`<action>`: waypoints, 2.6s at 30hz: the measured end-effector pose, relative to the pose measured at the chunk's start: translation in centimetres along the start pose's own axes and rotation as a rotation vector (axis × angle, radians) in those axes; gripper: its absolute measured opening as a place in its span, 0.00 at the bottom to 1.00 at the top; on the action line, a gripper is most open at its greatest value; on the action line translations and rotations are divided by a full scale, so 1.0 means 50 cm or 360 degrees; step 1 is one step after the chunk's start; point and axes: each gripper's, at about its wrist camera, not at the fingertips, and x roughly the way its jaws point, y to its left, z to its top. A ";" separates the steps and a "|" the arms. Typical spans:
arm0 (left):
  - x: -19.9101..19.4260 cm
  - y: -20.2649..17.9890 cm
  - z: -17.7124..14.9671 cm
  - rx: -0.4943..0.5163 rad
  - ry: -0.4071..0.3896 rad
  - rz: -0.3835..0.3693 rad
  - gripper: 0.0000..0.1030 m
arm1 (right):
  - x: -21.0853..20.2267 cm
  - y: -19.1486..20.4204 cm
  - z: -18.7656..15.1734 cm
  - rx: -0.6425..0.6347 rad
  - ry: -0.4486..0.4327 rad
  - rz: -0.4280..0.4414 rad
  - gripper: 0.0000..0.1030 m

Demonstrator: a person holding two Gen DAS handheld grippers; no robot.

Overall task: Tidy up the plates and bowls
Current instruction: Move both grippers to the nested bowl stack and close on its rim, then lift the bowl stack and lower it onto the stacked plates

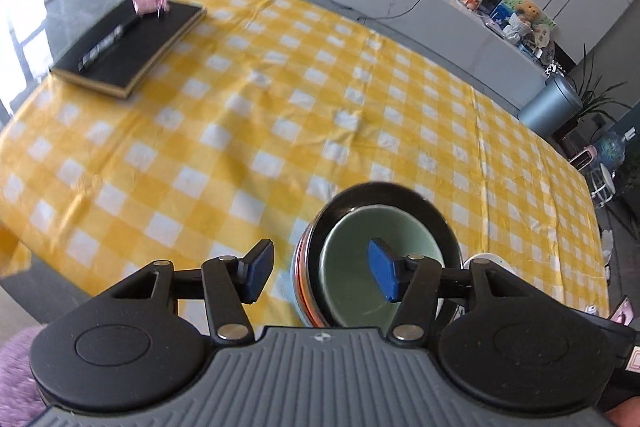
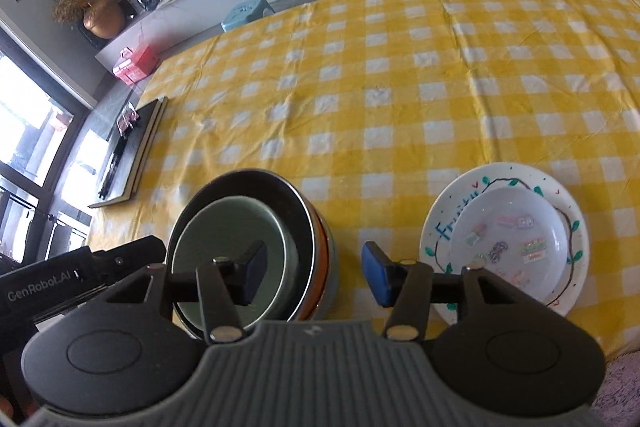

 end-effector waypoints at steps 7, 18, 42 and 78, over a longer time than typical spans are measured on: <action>0.046 0.039 -0.004 -0.0149 0.0112 -0.0059 0.62 | 0.045 0.005 0.002 0.0073 0.0094 -0.0003 0.50; 0.094 0.045 -0.011 -0.0165 0.0192 -0.0090 0.58 | 0.092 -0.009 0.005 0.0158 0.0171 0.0003 0.49; 0.107 0.033 -0.015 -0.0120 0.0205 -0.0049 0.35 | 0.106 -0.032 0.000 0.0273 0.0190 0.0081 0.38; 0.130 -0.310 -0.062 0.0231 0.0308 -0.0229 0.35 | -0.121 -0.316 0.034 0.0537 -0.0019 -0.0040 0.36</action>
